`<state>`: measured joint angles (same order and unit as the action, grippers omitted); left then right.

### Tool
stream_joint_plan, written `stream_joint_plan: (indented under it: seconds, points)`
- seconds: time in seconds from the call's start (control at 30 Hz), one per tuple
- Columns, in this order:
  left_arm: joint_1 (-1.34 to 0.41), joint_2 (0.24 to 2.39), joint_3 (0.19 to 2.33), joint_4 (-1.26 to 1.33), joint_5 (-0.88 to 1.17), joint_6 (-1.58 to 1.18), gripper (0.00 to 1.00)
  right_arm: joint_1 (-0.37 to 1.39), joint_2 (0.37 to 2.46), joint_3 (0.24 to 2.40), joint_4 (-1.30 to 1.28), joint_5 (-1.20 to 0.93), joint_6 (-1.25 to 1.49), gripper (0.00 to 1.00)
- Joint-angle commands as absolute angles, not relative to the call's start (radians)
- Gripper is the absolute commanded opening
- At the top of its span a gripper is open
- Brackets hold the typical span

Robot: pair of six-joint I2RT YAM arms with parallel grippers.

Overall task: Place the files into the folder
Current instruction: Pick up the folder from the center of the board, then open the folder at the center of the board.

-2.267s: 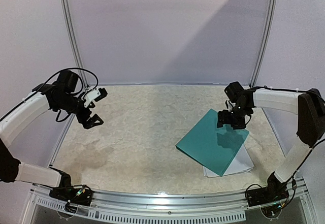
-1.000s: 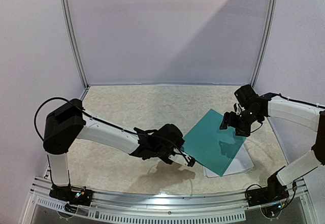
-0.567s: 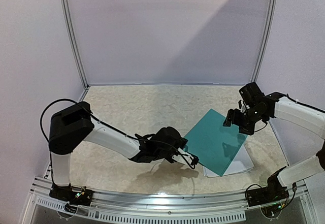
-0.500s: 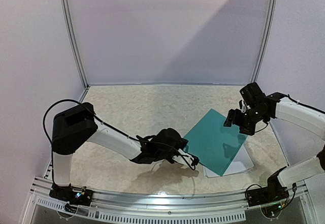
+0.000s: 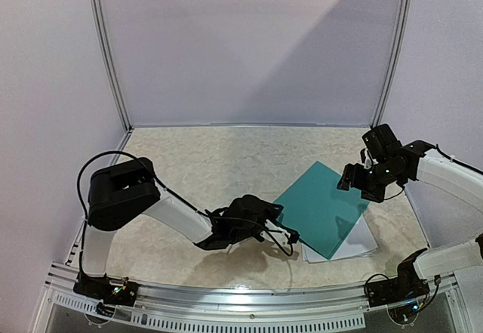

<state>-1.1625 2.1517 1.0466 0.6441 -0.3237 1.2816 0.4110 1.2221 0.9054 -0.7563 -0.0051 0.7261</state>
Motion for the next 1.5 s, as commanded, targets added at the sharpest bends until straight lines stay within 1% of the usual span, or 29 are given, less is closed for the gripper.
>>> stream_joint_plan:
  seconds: [0.0,0.07,0.13,0.17,0.2,0.33,0.43,0.5,0.6,0.8,0.9,1.0,1.1,1.2,1.33,1.47]
  points:
    - [-1.138,2.176,1.064,0.749,-0.301,1.286,0.40,0.408,1.201,0.924,-0.780,0.011,0.698,0.86]
    - [-1.128,2.183,1.074,0.756,-0.283,1.272,0.32,0.408,1.201,0.926,-0.777,0.012,0.695,0.86]
    - [-1.120,2.192,1.088,0.765,-0.276,1.258,0.18,0.407,1.203,0.930,-0.778,0.012,0.696,0.86]
    - [-1.119,2.191,1.096,0.759,-0.278,1.250,0.07,0.408,1.204,0.932,-0.780,0.011,0.700,0.86]
    - [-1.118,2.187,1.100,0.746,-0.280,1.240,0.00,0.408,1.205,0.937,-0.784,0.011,0.704,0.86]
    - [-1.113,2.128,1.112,0.642,-0.285,1.176,0.00,0.408,1.202,0.981,-0.828,0.014,0.724,0.86]
    - [-1.102,2.074,1.169,0.525,-0.316,1.087,0.00,0.407,1.187,1.046,-0.896,0.063,0.745,0.87]
    - [-1.089,2.044,1.241,0.419,-0.337,1.005,0.00,0.403,1.169,1.101,-0.945,0.103,0.769,0.88]
    - [-1.062,2.018,1.375,0.213,-0.353,0.881,0.00,0.374,1.110,1.136,-0.966,0.102,0.798,0.89]
    - [-0.939,2.008,1.679,-0.220,-0.258,0.532,0.00,0.339,0.993,1.224,-1.017,0.151,0.830,0.89]
    - [-0.863,2.017,1.783,-0.329,-0.224,0.399,0.00,0.338,1.004,1.247,-1.021,0.128,0.815,0.88]
    - [-0.775,2.023,1.836,-0.385,-0.213,0.307,0.00,0.339,1.055,1.236,-0.980,0.049,0.793,0.86]
    - [-0.677,2.014,1.837,-0.411,-0.199,0.216,0.00,0.366,1.120,1.218,-0.912,-0.025,0.794,0.84]
    - [-0.564,1.984,1.790,-0.451,-0.157,0.097,0.00,0.419,1.204,1.220,-0.818,-0.065,0.798,0.83]
    - [-0.392,1.895,1.631,-0.465,-0.045,-0.115,0.00,0.497,1.339,1.244,-0.703,-0.125,0.804,0.83]
    - [-0.301,1.780,1.431,-0.465,0.060,-0.211,0.00,0.588,1.458,1.219,-0.503,-0.190,0.864,0.83]
